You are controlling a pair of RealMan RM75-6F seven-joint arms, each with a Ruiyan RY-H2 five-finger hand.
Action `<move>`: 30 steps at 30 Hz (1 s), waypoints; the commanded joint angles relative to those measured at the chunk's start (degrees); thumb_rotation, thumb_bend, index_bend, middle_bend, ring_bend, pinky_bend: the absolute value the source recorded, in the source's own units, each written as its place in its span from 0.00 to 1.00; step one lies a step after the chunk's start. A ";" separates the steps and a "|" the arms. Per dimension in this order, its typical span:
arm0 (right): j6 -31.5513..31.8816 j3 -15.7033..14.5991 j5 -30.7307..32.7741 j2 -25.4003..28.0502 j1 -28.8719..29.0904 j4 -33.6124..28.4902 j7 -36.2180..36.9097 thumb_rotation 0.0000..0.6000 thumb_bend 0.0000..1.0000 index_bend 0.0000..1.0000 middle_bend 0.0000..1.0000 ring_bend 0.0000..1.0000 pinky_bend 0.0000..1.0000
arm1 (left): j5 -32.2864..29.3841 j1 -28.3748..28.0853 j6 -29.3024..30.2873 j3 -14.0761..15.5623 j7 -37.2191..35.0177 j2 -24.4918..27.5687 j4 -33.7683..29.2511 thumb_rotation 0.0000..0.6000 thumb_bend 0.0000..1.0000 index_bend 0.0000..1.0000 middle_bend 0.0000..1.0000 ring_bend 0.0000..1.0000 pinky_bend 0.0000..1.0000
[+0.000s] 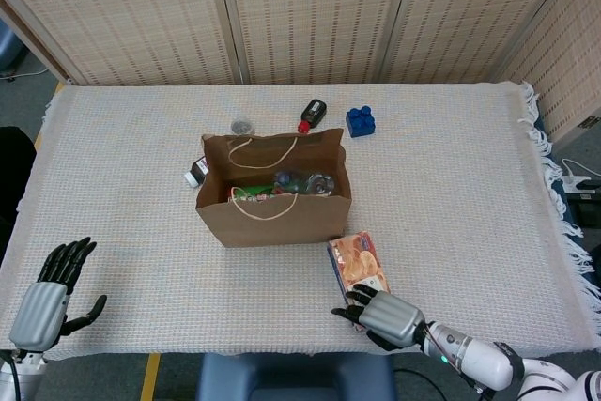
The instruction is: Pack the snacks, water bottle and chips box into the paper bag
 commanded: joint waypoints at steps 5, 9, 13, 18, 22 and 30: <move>2.64 -1.06 -1.53 2.33 -1.31 0.46 1.73 1.00 0.61 0.00 0.22 0.00 0.00 | 0.06 0.05 0.16 0.00 0.05 0.08 -0.08 1.00 0.35 0.00 0.00 0.00 0.02; 3.90 -1.56 -2.40 3.72 -1.92 0.53 2.29 1.00 0.61 0.00 0.22 0.00 0.00 | -0.16 0.02 0.05 -0.09 -0.11 0.05 0.05 1.00 0.35 0.00 0.00 0.00 0.02; 5.03 -1.68 -2.18 5.45 -2.60 0.53 2.79 1.00 0.61 0.00 0.22 0.01 0.00 | -0.34 -0.01 -0.05 -0.17 -0.22 0.04 0.17 1.00 0.35 0.00 0.00 0.00 0.02; 5.65 -1.40 -0.81 7.21 -3.35 1.13 3.05 1.00 0.61 0.00 0.22 0.01 0.00 | -0.07 -0.02 0.00 -0.05 0.07 0.02 0.07 1.00 0.35 0.00 0.00 0.00 0.02; 8.63 -0.50 -0.27 7.49 -4.79 0.70 5.77 1.00 0.60 0.00 0.22 0.01 0.00 | -0.02 0.04 0.13 -0.03 0.18 0.00 -0.05 1.00 0.35 0.00 0.00 0.00 0.02; 22.79 3.70 7.53 5.11 -13.58 -3.22 6.10 1.00 0.07 0.00 0.22 0.01 0.00 | -0.01 0.07 0.14 -0.02 0.44 -0.17 0.02 1.00 0.35 0.00 0.00 0.00 0.02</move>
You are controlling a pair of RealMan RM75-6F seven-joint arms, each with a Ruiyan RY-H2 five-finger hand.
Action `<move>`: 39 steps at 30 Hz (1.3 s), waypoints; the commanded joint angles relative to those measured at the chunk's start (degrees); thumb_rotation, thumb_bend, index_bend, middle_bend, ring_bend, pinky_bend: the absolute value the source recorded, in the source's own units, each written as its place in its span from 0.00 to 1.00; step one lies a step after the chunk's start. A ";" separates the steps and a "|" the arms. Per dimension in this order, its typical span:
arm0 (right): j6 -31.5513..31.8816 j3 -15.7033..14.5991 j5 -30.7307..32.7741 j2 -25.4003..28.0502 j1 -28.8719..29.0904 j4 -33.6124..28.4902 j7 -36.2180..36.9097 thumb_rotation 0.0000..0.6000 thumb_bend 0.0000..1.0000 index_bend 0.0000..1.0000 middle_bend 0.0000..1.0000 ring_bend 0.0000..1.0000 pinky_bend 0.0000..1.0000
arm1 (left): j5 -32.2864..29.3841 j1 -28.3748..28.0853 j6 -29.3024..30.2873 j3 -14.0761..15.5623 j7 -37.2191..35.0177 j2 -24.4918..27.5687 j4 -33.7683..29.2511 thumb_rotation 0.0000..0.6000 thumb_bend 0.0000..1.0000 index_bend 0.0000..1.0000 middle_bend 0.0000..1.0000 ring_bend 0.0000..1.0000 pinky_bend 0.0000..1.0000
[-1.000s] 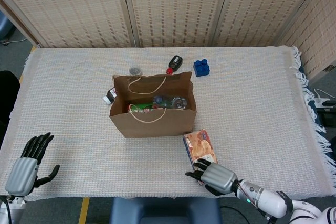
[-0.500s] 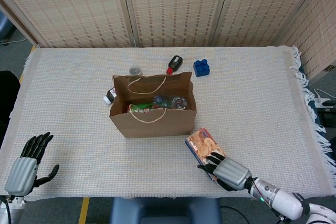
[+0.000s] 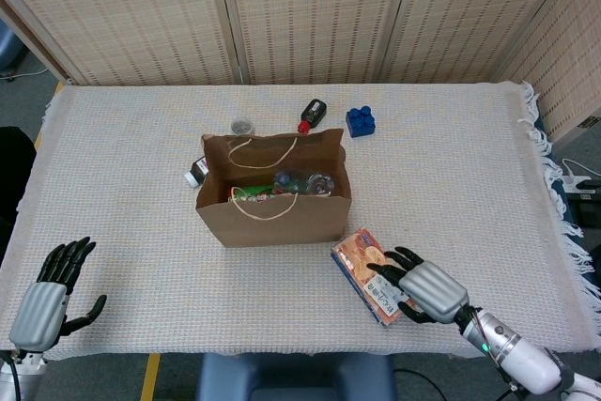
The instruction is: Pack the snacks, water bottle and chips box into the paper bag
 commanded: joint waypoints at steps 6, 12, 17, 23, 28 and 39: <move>4.93 2.79 19.62 -0.35 -7.05 -10.89 -8.98 1.00 0.00 0.00 0.22 0.00 0.00 | 0.11 0.04 0.18 0.00 -0.16 -0.20 -0.02 1.00 0.35 0.00 0.00 0.00 0.02; 8.32 3.80 27.98 -3.73 -8.31 -12.96 -17.61 1.00 0.00 0.00 0.21 0.00 0.00 | 0.38 -0.01 0.07 0.21 -0.42 -0.20 -0.07 1.00 0.35 0.00 0.00 0.00 0.02; 10.86 5.70 34.64 -9.81 -8.74 -12.46 -22.33 1.00 0.00 0.00 0.21 0.00 0.00 | 0.69 0.12 0.56 0.24 -0.98 0.08 -0.36 1.00 0.35 0.00 0.00 0.00 0.02; 13.76 7.39 38.20 -16.31 -8.14 -11.68 -28.27 1.00 0.00 0.00 0.21 0.00 0.00 | 0.82 0.11 0.64 0.29 -1.58 0.27 -0.39 1.00 0.35 0.00 0.00 0.00 0.02; 15.90 8.70 39.92 -20.95 -7.65 -12.03 -31.61 1.00 0.00 0.00 0.21 0.00 0.00 | 0.99 0.00 0.41 0.44 -1.71 0.24 -0.26 1.00 0.35 0.00 0.00 0.00 0.02; 19.68 8.59 41.34 -25.68 -7.90 -12.56 -36.58 1.00 0.00 0.00 0.21 0.00 0.00 | 1.31 -0.05 0.32 0.66 -1.91 0.24 -0.32 1.00 0.35 0.00 0.00 0.00 0.02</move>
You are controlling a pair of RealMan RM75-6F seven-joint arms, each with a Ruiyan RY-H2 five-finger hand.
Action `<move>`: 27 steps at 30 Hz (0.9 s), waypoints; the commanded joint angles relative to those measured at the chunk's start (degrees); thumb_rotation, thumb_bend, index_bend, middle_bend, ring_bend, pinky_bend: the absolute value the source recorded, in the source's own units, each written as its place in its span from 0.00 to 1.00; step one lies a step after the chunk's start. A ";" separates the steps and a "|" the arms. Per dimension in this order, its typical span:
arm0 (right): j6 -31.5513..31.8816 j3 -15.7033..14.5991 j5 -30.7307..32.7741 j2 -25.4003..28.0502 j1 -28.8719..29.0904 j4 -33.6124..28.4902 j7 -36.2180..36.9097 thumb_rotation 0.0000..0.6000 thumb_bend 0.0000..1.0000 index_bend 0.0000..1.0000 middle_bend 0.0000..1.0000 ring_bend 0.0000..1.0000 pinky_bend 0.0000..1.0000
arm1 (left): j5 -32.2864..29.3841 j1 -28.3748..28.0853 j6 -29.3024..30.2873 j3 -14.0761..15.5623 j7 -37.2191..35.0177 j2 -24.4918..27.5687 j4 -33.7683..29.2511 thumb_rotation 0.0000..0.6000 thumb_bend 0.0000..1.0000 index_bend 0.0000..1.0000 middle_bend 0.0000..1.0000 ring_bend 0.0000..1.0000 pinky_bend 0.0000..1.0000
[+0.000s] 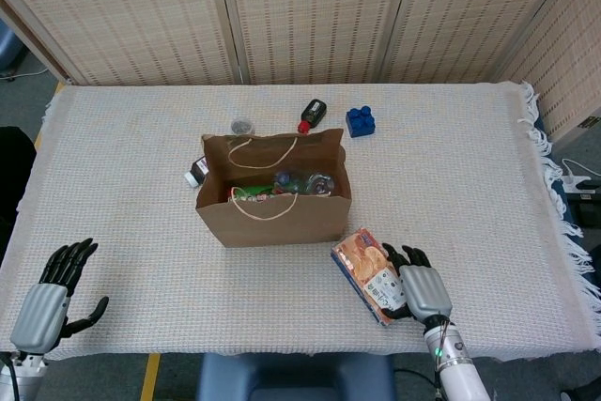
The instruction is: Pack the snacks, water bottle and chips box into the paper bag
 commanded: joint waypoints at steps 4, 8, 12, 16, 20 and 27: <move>0.74 -1.41 -2.79 -2.85 -0.86 1.75 0.40 1.00 0.00 0.00 0.21 0.00 0.00 | 0.49 0.03 0.14 0.24 0.41 -0.11 -0.22 1.00 0.35 0.00 0.00 0.00 0.02; 0.75 -2.56 -6.45 -4.56 -1.44 3.97 1.07 1.00 0.00 0.00 0.21 0.00 0.00 | 0.54 0.12 0.37 0.24 0.34 0.00 -0.31 1.00 0.35 0.00 0.00 0.00 0.02; 0.62 -3.39 -9.38 -5.33 -1.64 5.25 0.72 1.00 0.00 0.00 0.21 0.00 0.00 | 0.63 0.10 0.43 0.25 0.20 0.10 -0.33 1.00 0.35 0.00 0.00 0.00 0.02; 0.82 -5.21 -14.22 -5.66 -2.04 6.97 -0.04 1.00 0.00 0.00 0.21 0.00 0.00 | 0.70 0.05 0.32 0.32 0.19 0.09 -0.32 1.00 0.35 0.00 0.00 0.00 0.02; 0.81 -6.57 -17.94 -5.76 -2.57 8.09 -0.65 1.00 0.00 0.00 0.21 0.00 0.00 | 1.03 0.07 0.44 0.46 0.30 0.09 -0.40 1.00 0.35 0.00 0.00 0.00 0.02; 0.17 -8.27 -21.13 -5.49 -3.57 9.89 -1.82 1.00 0.00 0.00 0.21 0.00 0.00 | 1.31 0.15 0.73 0.56 0.21 0.18 -0.59 1.00 0.35 0.00 0.00 0.00 0.02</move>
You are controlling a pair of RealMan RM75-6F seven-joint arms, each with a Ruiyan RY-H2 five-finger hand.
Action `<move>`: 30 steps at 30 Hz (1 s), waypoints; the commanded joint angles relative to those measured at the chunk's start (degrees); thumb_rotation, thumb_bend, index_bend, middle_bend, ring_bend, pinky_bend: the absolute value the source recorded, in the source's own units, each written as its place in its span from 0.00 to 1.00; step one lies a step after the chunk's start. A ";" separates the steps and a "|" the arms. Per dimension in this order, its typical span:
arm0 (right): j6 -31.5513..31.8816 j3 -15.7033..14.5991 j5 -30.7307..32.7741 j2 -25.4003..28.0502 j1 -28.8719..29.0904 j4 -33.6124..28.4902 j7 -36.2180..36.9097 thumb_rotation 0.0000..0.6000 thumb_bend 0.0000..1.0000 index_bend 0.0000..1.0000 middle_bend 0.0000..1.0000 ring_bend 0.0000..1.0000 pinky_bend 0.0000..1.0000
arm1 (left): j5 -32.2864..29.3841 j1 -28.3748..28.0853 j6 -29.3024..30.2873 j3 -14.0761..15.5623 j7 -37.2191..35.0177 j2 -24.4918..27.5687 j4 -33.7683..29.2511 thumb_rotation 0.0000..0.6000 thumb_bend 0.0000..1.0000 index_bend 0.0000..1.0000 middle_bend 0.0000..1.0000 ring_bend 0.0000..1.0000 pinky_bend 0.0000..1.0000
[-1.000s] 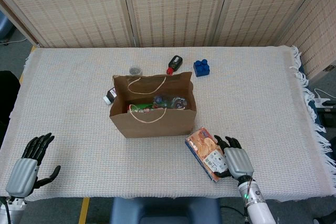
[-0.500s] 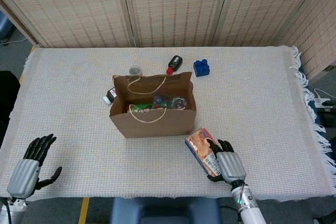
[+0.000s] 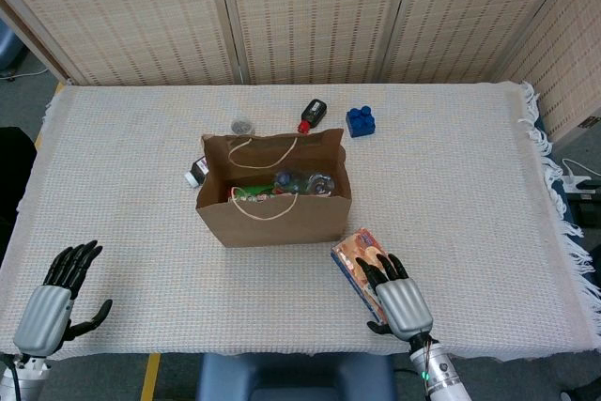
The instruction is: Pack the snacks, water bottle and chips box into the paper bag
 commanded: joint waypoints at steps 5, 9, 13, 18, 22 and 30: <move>-0.17 -0.72 -2.36 0.64 -1.10 2.23 -1.51 1.00 0.00 0.00 0.21 0.00 0.00 | 0.29 0.02 0.07 0.16 0.14 0.04 -0.07 1.00 0.35 0.00 0.00 0.00 0.02; -0.09 -0.56 -3.55 1.15 -1.58 3.32 -1.66 1.00 0.00 0.00 0.21 0.00 0.00 | 0.52 0.06 0.25 0.23 0.09 0.11 -0.18 1.00 0.35 0.00 0.00 0.00 0.02; -0.43 -0.42 -4.56 1.41 -2.06 4.36 -0.73 1.00 0.00 0.00 0.21 0.00 0.00 | 0.93 0.08 0.34 0.43 0.30 0.11 -0.33 1.00 0.35 0.00 0.00 0.00 0.02; -1.56 0.05 -5.75 0.51 -2.59 5.08 2.60 1.00 0.00 0.00 0.21 0.00 0.00 | 0.97 0.15 0.47 0.44 0.50 0.05 -0.45 1.00 0.35 0.00 0.00 0.00 0.02; -2.40 0.18 -6.17 -0.19 -2.83 6.42 2.52 1.00 0.00 0.00 0.21 0.00 0.00 | 0.92 0.20 0.65 0.37 0.32 0.18 -0.49 1.00 0.35 0.00 0.00 0.00 0.02; -3.06 0.75 -6.64 -0.93 -3.39 8.46 0.97 1.00 0.00 0.00 0.21 0.00 0.00 | 1.03 0.11 0.46 0.48 0.15 0.15 -0.35 1.00 0.35 0.00 0.00 0.00 0.02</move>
